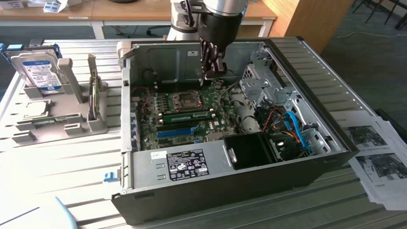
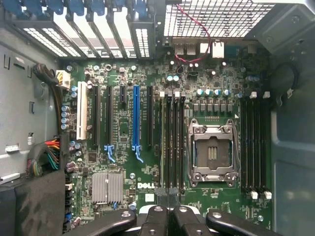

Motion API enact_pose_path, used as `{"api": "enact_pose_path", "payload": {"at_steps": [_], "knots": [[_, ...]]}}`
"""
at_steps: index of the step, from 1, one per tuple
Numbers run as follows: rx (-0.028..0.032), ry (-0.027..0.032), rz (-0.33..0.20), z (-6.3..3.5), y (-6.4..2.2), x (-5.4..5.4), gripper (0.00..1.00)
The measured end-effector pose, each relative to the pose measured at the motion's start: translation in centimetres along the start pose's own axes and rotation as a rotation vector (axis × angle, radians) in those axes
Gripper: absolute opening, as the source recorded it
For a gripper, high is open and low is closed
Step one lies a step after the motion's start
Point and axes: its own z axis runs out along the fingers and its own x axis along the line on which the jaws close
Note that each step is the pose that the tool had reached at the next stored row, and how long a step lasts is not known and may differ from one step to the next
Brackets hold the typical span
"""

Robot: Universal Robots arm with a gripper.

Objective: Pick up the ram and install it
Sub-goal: 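Press down the ram until it locks into place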

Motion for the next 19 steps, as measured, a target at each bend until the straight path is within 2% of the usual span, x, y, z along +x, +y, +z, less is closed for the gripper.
{"api": "enact_pose_path", "payload": {"at_steps": [19], "knots": [[0.0, 0.0, 0.0, -0.07, -1.71, 0.0, 0.09]]}}
